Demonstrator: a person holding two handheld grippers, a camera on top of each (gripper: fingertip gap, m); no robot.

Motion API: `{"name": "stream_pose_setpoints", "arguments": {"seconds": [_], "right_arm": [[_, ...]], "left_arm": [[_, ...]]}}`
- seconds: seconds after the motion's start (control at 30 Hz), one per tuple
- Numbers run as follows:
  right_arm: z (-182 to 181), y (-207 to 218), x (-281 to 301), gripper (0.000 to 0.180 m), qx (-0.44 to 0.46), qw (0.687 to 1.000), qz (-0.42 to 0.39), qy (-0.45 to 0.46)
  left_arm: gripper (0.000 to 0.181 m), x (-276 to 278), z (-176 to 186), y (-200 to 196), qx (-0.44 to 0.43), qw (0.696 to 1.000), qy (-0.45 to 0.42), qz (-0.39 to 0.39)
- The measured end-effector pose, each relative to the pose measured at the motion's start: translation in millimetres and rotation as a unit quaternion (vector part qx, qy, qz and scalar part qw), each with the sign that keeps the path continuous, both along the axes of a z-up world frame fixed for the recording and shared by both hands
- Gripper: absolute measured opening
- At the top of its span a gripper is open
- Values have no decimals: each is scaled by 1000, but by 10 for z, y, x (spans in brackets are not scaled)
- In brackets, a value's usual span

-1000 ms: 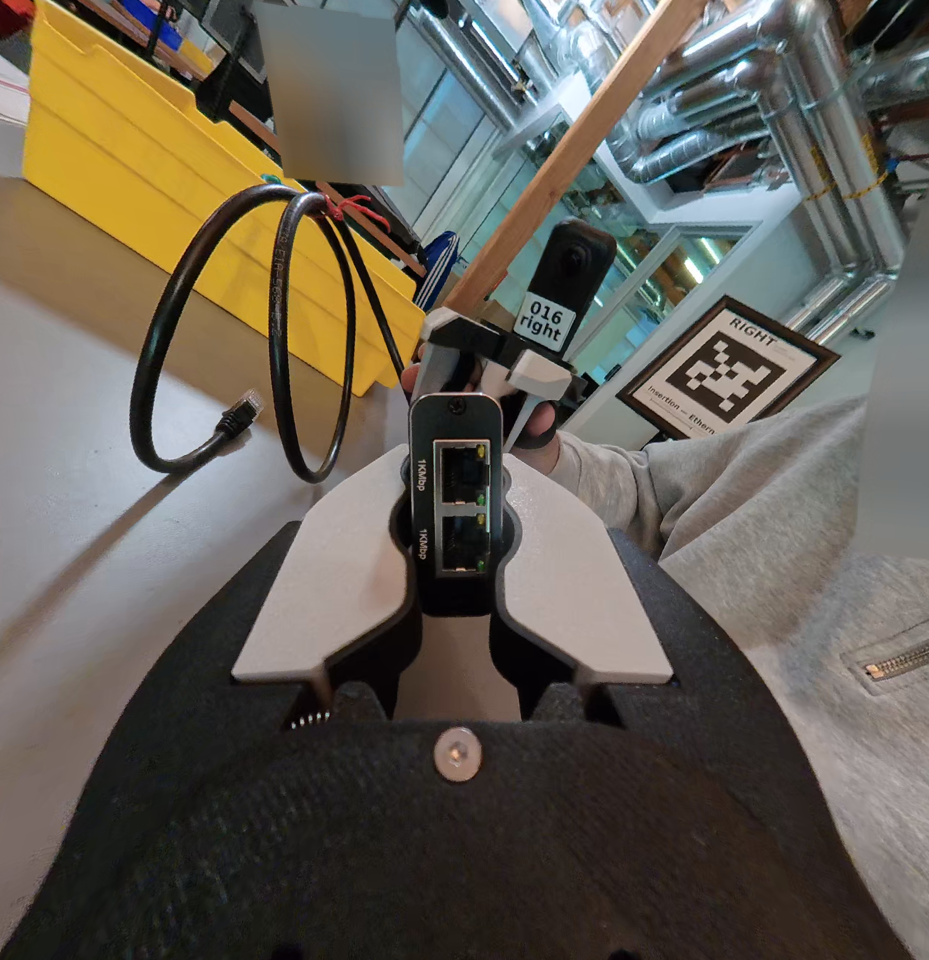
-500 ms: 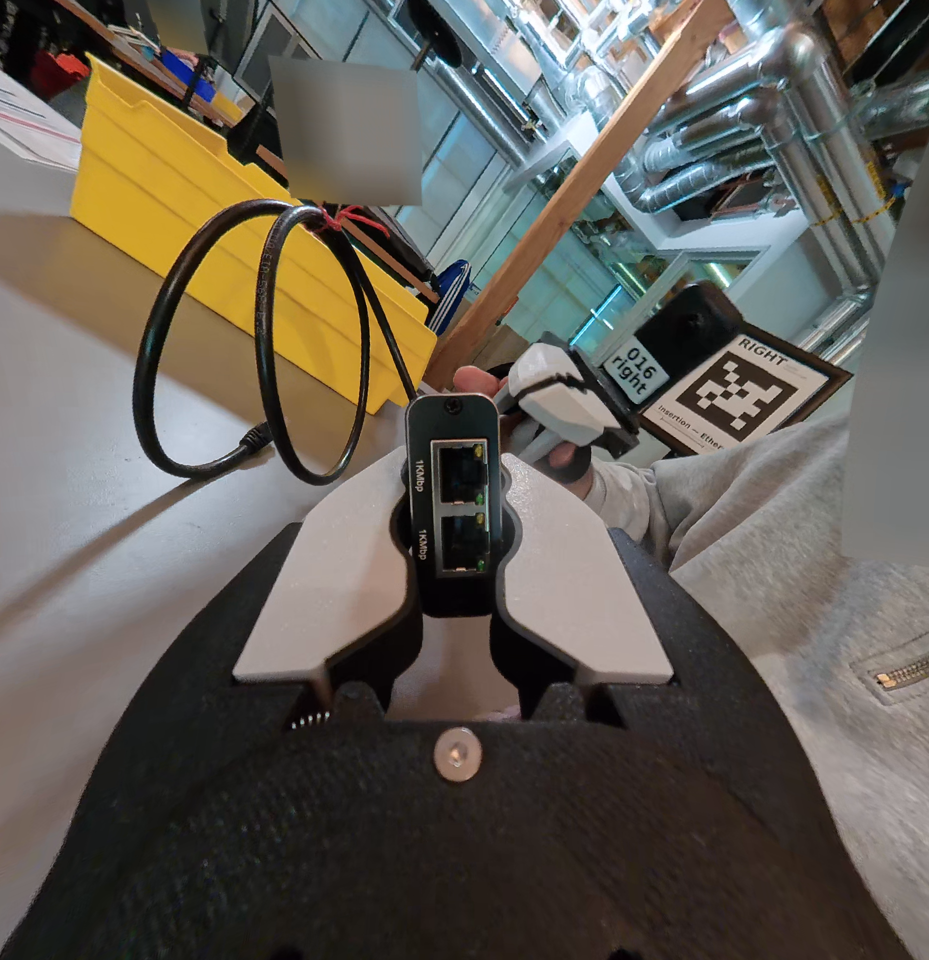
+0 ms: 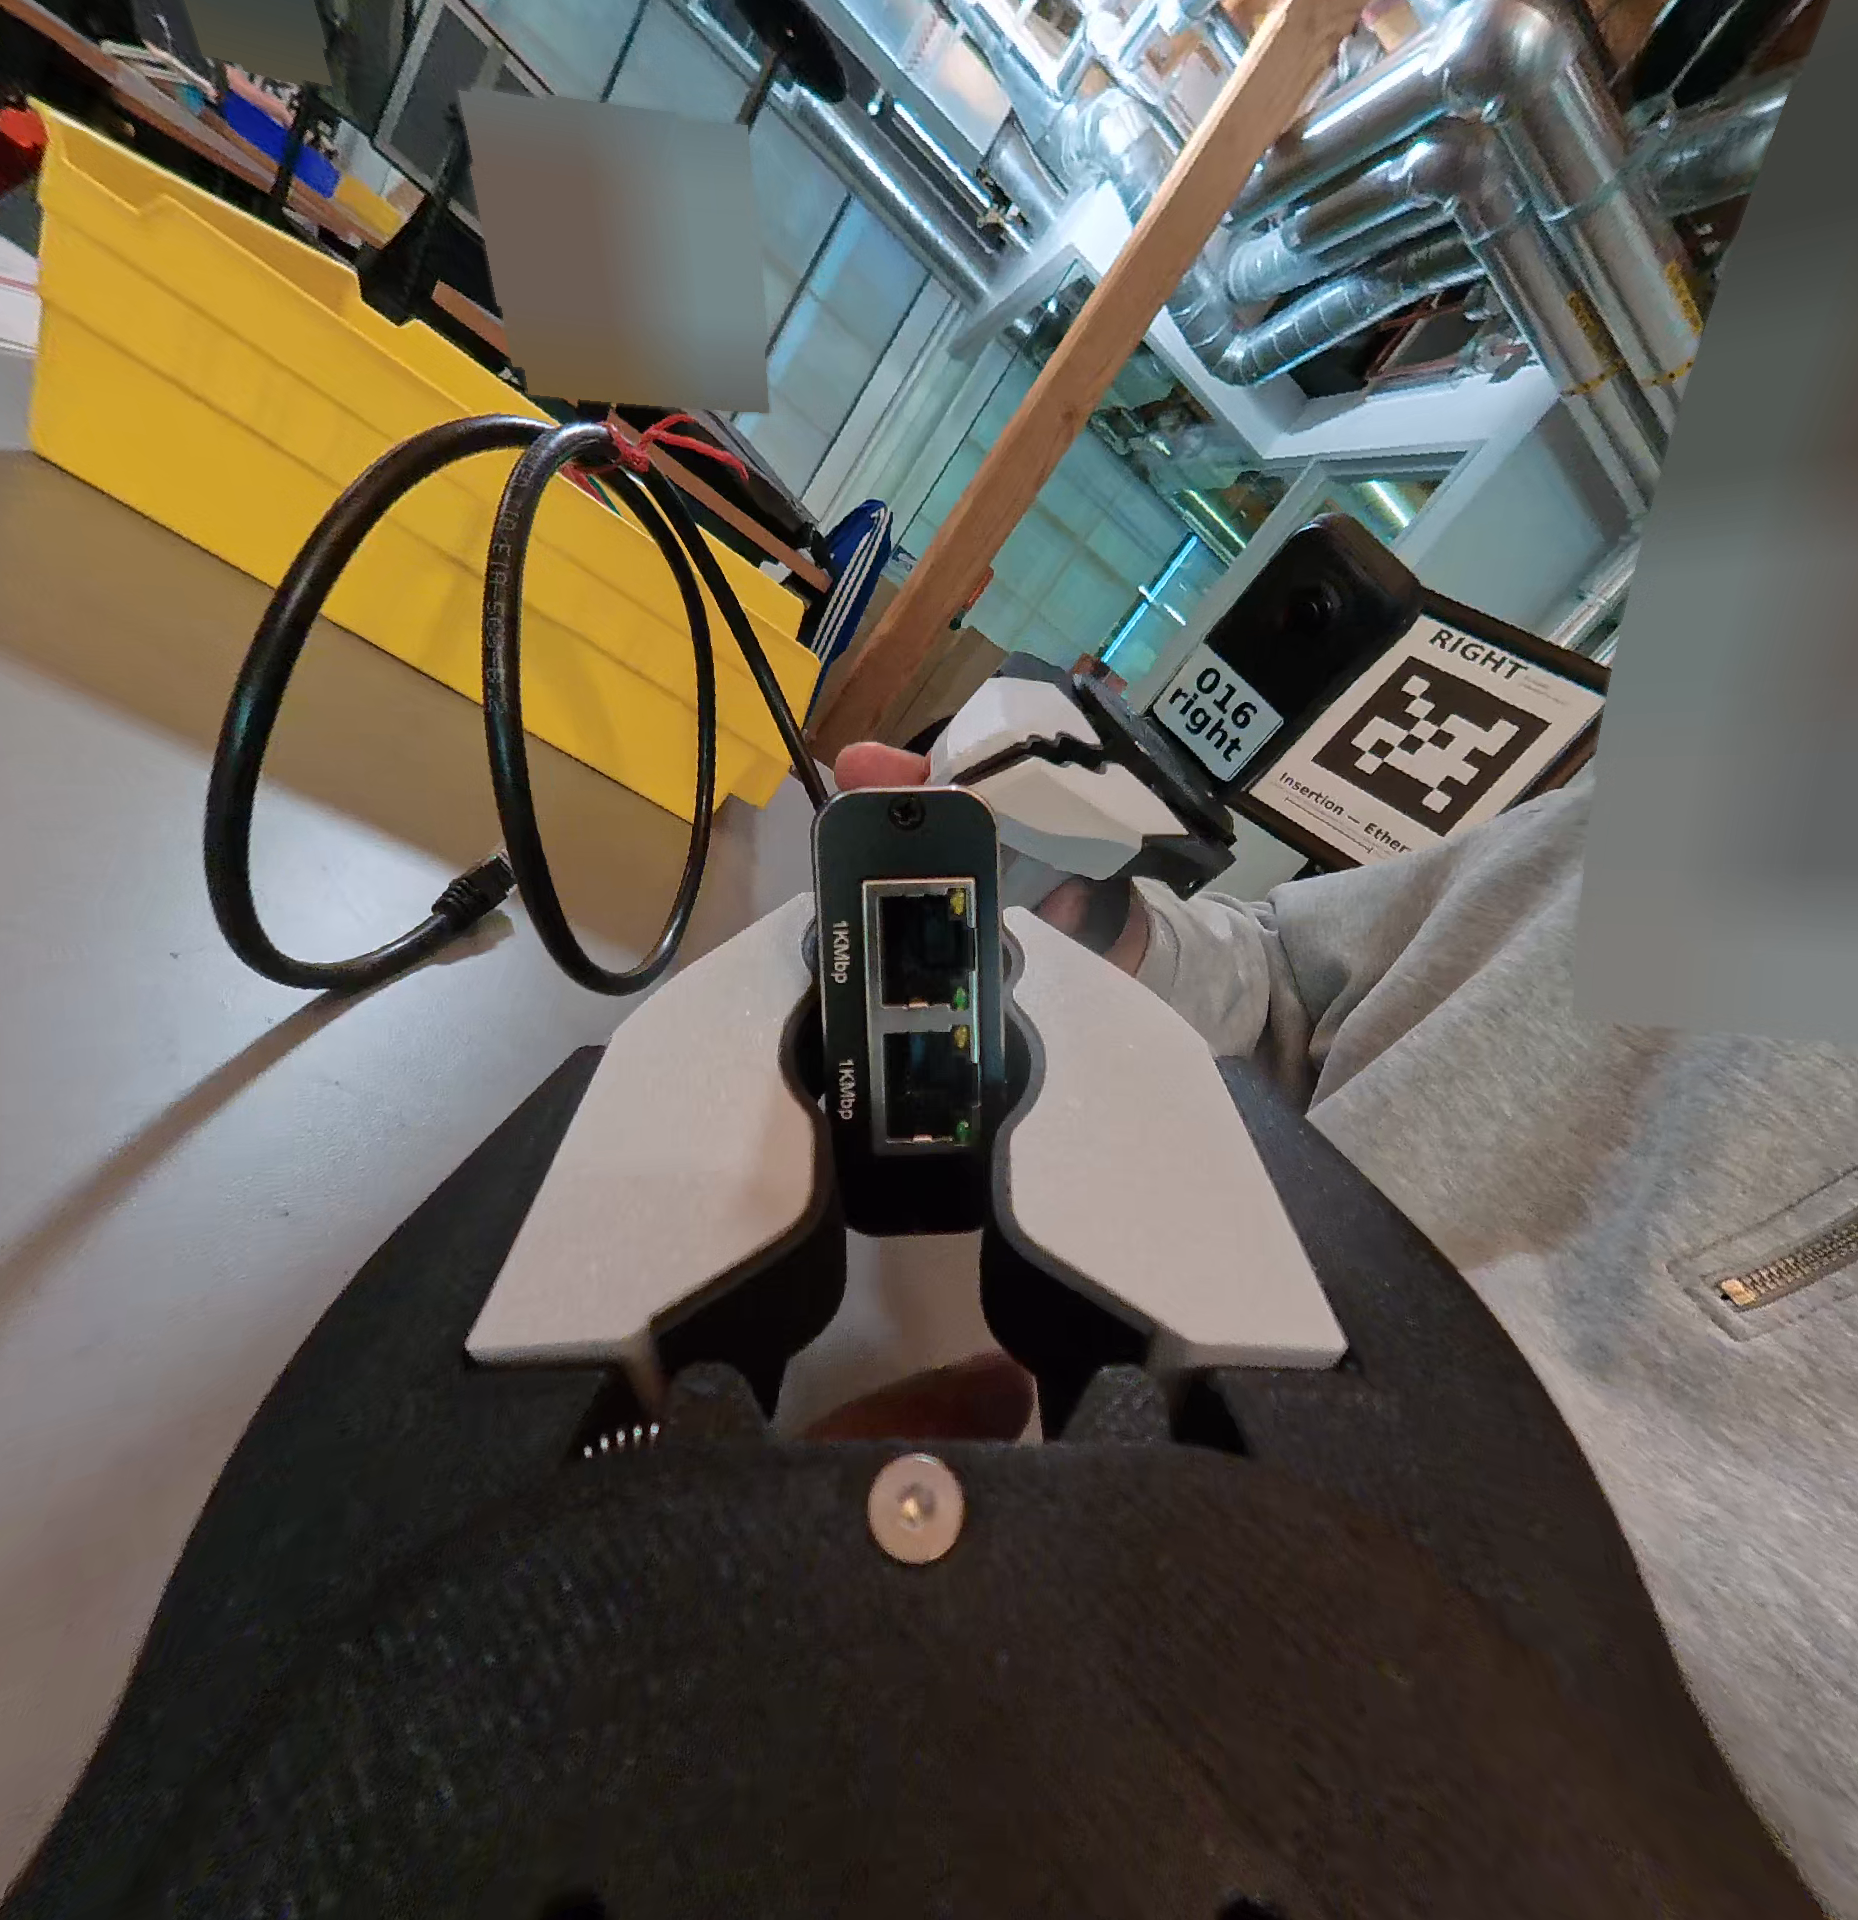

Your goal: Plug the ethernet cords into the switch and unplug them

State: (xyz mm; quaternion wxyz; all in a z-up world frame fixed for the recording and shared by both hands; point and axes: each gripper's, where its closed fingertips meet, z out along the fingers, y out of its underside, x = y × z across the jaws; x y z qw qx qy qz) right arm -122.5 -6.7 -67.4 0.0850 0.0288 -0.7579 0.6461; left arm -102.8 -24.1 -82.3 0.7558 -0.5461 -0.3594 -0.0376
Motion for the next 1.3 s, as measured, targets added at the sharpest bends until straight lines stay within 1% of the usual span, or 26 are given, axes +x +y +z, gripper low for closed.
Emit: {"name": "stream_pose_setpoints", "arguments": {"seconds": [0.03,0.13,0.2,0.27,0.33,0.47,0.5,0.57,0.6,0.63,0.67,0.7,0.8,0.97,1.07,1.17,1.3], "right_arm": [[21,0,14,0,-7,1000,4,11],[85,1,15,0,-20,999,-8,41],[108,5,30,0,-22,999,-11,30],[144,21,70,0,-33,999,2,16],[170,38,91,0,-43,999,17,-5],[149,40,165,39,-40,994,68,-78],[134,47,162,39,-40,992,75,-94],[149,78,101,31,-55,990,75,-110],[179,102,57,22,-67,990,70,-105],[215,126,9,15,-83,991,62,-89],[242,143,-20,4,-94,992,55,-65],[251,147,-17,0,-96,993,55,-41],[219,94,65,0,-74,996,54,8],[116,46,135,0,-45,997,61,8],[-25,37,83,0,-9,997,65,-31],[-111,27,140,15,16,991,95,-91],[-217,7,229,20,47,985,120,-116]], "left_arm": [[24,3,-4,10,-4,1000,1,-1],[25,-7,-19,24,-15,1000,0,4],[25,11,-13,44,-12,1000,1,-10],[26,18,-22,66,-7,1000,-7,-26],[26,13,-30,73,-13,1000,-7,-23],[26,41,-30,115,-33,999,7,-24],[26,47,-30,127,-38,999,11,-24],[26,61,-28,148,-43,999,17,-28],[26,63,-28,151,-43,999,17,-29],[26,59,-26,146,-40,999,15,-28],[25,51,-22,132,-32,999,12,-26],[25,46,-12,117,-19,999,7,-25],[24,34,-9,88,16,999,-14,-32],[24,54,-13,124,0,999,-6,-35],[25,60,-11,135,-11,999,3,-30],[24,45,-13,122,-25,999,12,-18],[25,61,-34,168,-46,999,15,-24]]}}
